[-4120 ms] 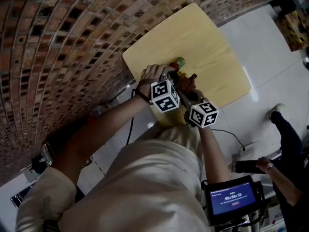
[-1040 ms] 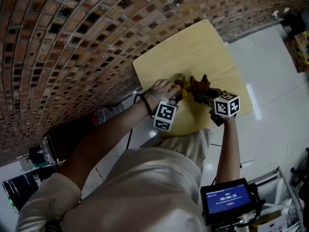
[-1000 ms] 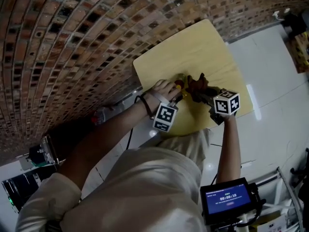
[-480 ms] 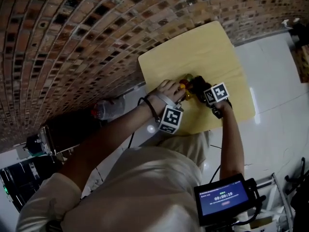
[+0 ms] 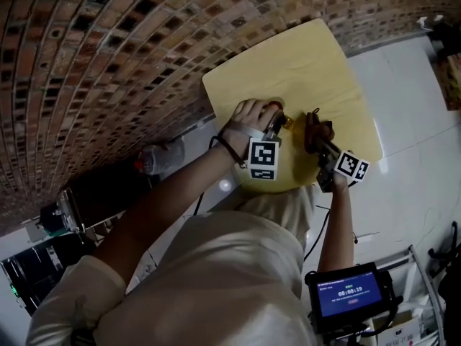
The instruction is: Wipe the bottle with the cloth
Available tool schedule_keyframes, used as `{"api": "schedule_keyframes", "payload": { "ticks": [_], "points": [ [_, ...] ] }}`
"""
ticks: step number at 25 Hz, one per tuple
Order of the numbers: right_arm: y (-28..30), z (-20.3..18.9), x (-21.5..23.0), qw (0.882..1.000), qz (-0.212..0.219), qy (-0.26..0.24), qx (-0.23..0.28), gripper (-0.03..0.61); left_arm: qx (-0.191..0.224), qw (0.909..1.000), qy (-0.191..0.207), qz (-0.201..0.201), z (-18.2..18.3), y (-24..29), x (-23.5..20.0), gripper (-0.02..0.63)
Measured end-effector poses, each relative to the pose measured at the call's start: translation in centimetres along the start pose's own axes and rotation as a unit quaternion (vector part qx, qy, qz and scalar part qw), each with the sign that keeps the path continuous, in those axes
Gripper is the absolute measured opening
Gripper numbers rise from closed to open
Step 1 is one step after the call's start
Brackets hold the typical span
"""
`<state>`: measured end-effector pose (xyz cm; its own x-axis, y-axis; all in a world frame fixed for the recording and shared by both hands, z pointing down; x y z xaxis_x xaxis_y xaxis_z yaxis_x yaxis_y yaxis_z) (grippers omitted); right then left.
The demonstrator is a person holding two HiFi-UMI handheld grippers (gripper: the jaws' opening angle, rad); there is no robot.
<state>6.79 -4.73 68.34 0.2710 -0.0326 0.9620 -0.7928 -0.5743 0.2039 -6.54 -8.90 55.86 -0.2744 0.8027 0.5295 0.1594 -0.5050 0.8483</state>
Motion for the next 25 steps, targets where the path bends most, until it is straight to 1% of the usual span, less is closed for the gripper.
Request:
{"api": "schedule_keyframes", "payload": {
  "ticks": [2, 7, 10, 14, 16, 19, 21, 23, 25],
  "points": [
    [-0.5, -0.6, -0.3, 1.000, -0.003, -0.007, 0.006, 0.066, -0.002, 0.9999, -0.011, -0.001, 0.0, 0.0, -0.3, 0.198],
    [-0.2, -0.7, -1.2, 1.000, 0.001, -0.026, 0.014, 0.066, -0.008, 0.9999, -0.008, -0.009, -0.3, -0.2, 0.7, 0.197],
    [-0.1, -0.4, -1.8, 0.999, 0.005, -0.030, 0.026, 0.066, -0.006, 0.9999, -0.015, -0.002, -0.5, -0.4, 1.5, 0.193],
    [-0.3, -0.5, -3.2, 0.998, 0.004, -0.042, 0.043, 0.066, 0.003, 0.9987, -0.047, 0.019, -0.8, -0.8, 1.6, 0.195],
    [-0.6, -0.5, -4.2, 0.997, -0.004, -0.060, 0.055, 0.066, 0.020, 0.9968, -0.071, 0.032, -0.8, -1.4, 1.5, 0.198],
    [-1.1, -1.4, -6.4, 0.993, -0.020, -0.086, 0.077, 0.066, 0.057, 0.9902, -0.121, 0.042, -1.2, -3.0, 2.0, 0.198],
    [-1.8, -1.9, -8.0, 0.989, -0.040, -0.105, 0.097, 0.067, 0.083, 0.9836, -0.148, 0.061, -1.5, -4.3, 2.1, 0.196],
    [-2.9, -1.8, -10.1, 0.982, -0.060, -0.130, 0.120, 0.067, 0.118, 0.9740, -0.176, 0.081, -1.4, -5.8, 1.7, 0.195],
    [-3.4, -2.2, -12.7, 0.975, -0.073, -0.155, 0.142, 0.067, 0.149, 0.9625, -0.208, 0.091, -1.9, -7.9, 1.8, 0.189]
  ]
}}
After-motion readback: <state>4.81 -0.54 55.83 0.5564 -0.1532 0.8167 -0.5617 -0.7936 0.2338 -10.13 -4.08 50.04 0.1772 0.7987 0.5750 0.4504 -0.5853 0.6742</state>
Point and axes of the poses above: the fingertips, and each gripper's own axes: y forward along the fingers, x to its right, z out of its top, the point moved 4 cm from there along -y, backward along the fingers, and after that the axes turned 6 degrees about z, right-handed, at the moved point
